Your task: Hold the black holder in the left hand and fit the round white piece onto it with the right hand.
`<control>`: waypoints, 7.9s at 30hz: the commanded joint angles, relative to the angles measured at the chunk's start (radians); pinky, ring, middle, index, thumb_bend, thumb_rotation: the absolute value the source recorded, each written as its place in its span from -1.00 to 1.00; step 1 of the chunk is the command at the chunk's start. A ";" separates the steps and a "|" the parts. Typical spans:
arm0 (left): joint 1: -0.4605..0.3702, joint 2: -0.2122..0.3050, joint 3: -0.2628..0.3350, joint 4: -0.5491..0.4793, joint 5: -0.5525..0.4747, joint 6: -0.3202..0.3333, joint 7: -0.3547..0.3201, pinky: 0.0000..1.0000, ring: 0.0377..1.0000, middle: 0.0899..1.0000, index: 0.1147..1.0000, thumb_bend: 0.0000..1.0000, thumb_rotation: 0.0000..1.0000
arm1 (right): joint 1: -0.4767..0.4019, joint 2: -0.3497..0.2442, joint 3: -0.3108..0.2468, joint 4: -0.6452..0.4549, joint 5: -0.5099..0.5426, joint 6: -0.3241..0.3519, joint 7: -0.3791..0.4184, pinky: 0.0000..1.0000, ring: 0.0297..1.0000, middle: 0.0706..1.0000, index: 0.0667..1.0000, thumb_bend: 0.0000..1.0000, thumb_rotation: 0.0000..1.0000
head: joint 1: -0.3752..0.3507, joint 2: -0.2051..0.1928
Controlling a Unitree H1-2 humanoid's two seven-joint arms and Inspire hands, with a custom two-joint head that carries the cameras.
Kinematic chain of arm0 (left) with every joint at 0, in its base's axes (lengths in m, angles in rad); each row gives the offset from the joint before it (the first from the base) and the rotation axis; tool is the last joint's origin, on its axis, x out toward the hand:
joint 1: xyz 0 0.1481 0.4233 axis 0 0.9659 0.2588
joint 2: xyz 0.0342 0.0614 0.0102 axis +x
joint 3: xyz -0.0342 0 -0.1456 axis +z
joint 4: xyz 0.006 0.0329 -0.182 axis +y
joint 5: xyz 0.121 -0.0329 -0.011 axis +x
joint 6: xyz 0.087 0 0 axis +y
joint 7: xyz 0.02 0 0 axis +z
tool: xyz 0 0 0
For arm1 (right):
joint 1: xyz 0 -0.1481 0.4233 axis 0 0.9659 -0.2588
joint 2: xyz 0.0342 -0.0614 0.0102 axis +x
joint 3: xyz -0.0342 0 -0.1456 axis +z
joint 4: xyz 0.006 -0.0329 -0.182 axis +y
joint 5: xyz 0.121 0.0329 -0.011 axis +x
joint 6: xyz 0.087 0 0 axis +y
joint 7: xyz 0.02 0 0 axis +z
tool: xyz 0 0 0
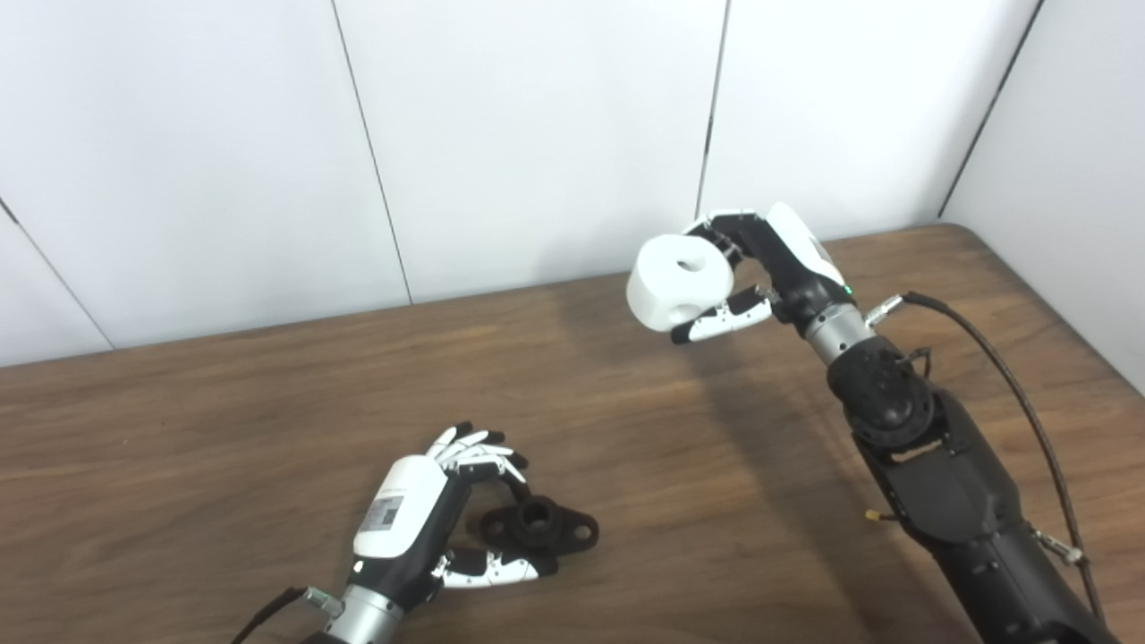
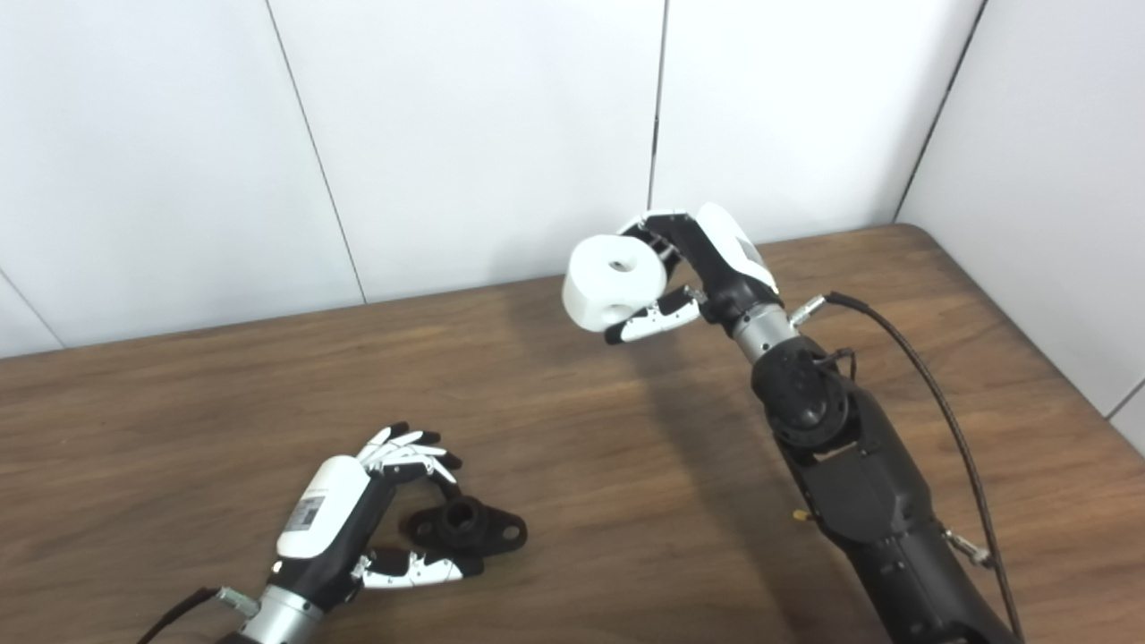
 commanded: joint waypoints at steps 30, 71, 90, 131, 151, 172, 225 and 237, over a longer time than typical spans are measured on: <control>-0.025 0.027 -0.044 0.033 0.017 0.058 -0.062 0.91 0.72 0.39 -0.17 0.05 -0.88 | 0.189 0.066 0.106 -0.618 0.057 0.154 0.266 -0.36 -0.24 -0.06 -0.09 0.00 -0.74 | 0.061 0.086; -0.021 -0.045 -0.139 0.000 0.038 0.162 -0.051 0.98 0.74 0.41 -0.17 0.05 -0.88 | 0.146 -0.025 0.127 -0.393 0.050 -0.243 0.312 -0.40 -0.26 0.04 -0.09 0.01 -0.77 | 0.131 0.087; -0.017 -0.044 -0.153 0.000 0.032 0.163 -0.037 0.96 0.74 0.41 -0.17 0.05 -0.89 | 0.034 -0.032 0.142 -0.314 0.019 -0.354 0.333 -0.43 -0.25 0.02 -0.10 0.02 -0.77 | 0.132 0.074; -0.010 -0.038 -0.141 -0.069 0.022 0.175 -0.062 0.96 0.74 0.40 -0.17 0.05 -0.88 | 0.107 -0.087 0.146 -0.235 -0.007 -0.461 0.341 -0.46 -0.31 -0.09 -0.10 0.05 -1.00 | 0.135 0.099; 0.016 -0.056 -0.143 -0.131 0.029 0.194 -0.093 0.97 0.73 0.39 -0.17 0.05 -0.88 | 0.082 -0.078 0.158 -0.142 -0.039 -0.512 0.337 -0.40 -0.22 -0.09 -0.10 0.05 -1.00 | 0.145 0.100; -0.004 -0.065 -0.138 -0.123 0.031 0.194 -0.087 0.96 0.74 0.38 -0.17 0.05 -0.89 | 0.110 -0.080 0.163 -0.146 -0.021 -0.522 0.340 -0.45 -0.29 -0.09 -0.10 0.05 -1.00 | 0.145 0.124; 0.008 -0.086 -0.150 -0.125 0.050 0.205 -0.075 0.93 0.74 0.37 -0.17 0.05 -0.88 | 0.042 -0.085 0.219 -0.086 -0.035 -0.557 0.342 -0.35 -0.15 -0.10 -0.10 0.05 -1.00 | 0.169 0.116; 0.011 -0.093 -0.151 -0.137 0.047 0.216 -0.081 0.98 0.73 0.37 -0.17 0.05 -0.89 | 0.042 -0.113 0.204 -0.111 -0.031 -0.537 0.381 -0.35 -0.16 -0.11 -0.09 0.05 -1.00 | 0.164 0.133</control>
